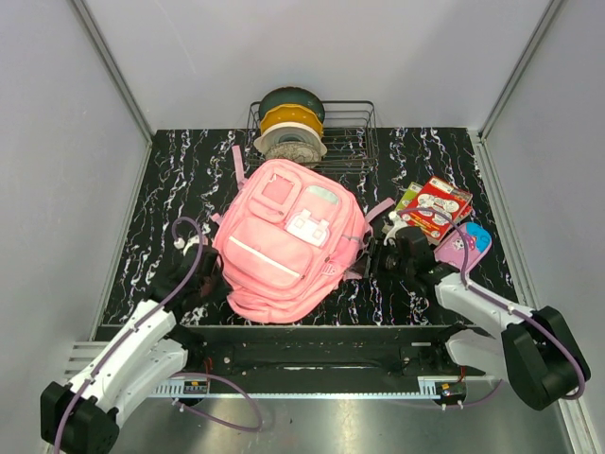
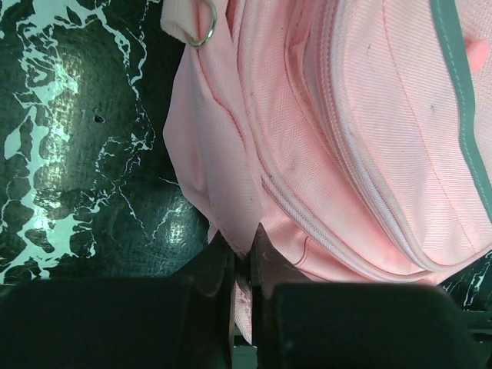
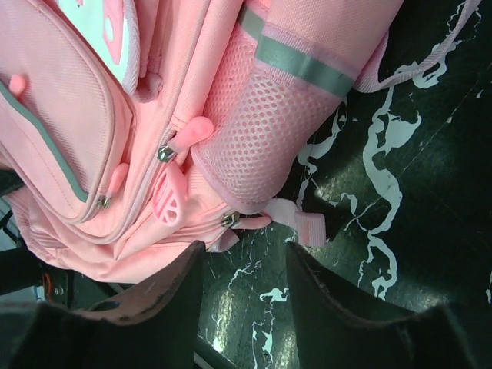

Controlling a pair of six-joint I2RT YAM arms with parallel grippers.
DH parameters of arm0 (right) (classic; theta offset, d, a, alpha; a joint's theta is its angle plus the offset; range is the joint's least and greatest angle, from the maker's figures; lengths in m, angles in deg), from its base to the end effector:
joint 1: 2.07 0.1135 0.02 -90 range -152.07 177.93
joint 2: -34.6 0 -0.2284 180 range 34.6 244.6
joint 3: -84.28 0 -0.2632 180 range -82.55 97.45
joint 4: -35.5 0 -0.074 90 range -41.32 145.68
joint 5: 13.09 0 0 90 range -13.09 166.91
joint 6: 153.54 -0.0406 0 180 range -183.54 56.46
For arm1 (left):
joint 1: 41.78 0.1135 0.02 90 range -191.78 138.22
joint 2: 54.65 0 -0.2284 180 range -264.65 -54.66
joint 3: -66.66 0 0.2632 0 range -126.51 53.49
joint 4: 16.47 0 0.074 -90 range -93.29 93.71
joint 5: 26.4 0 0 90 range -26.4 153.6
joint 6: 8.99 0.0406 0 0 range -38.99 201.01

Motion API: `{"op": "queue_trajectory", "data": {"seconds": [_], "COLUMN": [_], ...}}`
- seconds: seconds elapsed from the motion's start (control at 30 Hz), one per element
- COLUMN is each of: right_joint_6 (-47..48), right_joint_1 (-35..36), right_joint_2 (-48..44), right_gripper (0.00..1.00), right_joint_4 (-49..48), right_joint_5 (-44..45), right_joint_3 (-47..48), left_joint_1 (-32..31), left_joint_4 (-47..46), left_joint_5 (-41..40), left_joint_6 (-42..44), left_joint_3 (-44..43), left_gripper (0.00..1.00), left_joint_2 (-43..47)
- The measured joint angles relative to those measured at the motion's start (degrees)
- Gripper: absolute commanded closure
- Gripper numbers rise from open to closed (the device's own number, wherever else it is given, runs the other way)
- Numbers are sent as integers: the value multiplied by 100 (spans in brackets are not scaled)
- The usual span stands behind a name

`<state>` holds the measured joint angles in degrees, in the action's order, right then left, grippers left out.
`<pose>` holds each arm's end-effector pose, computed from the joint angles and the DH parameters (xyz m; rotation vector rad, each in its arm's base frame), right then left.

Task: Pack the student bag
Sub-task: Unzip the student bag at the center of the board.

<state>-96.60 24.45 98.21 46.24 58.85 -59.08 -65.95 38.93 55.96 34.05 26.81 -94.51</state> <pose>0.2110 0.1194 0.1299 -0.0489 2.3510 0.8951 0.1598 -0.0658 0.1658 -0.5572 2.4956 -0.3241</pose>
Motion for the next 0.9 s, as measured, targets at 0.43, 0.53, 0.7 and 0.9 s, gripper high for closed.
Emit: {"op": "queue_trajectory", "data": {"seconds": [0.43,0.53,0.7,0.9], "right_joint_6": [221,251,409,483], "right_joint_1": [507,520,535,544], "right_joint_2": [874,1075,1344,1652], "right_gripper": [51,40,53,70], "right_joint_4": [-409,-546,-833,-1040], "right_joint_5": [-59,-24,-72,-256], "right_joint_3": [9,9,72,144], "left_joint_1": [127,131,138,140], "left_joint_4": [13,13,13,15], "left_joint_5": [168,181,186,205], "left_joint_6": [446,452,457,457], "left_joint_3": [-105,-105,-105,-105], "left_gripper": [100,100,100,100], "left_joint_2": [-162,-162,-136,-98]}}
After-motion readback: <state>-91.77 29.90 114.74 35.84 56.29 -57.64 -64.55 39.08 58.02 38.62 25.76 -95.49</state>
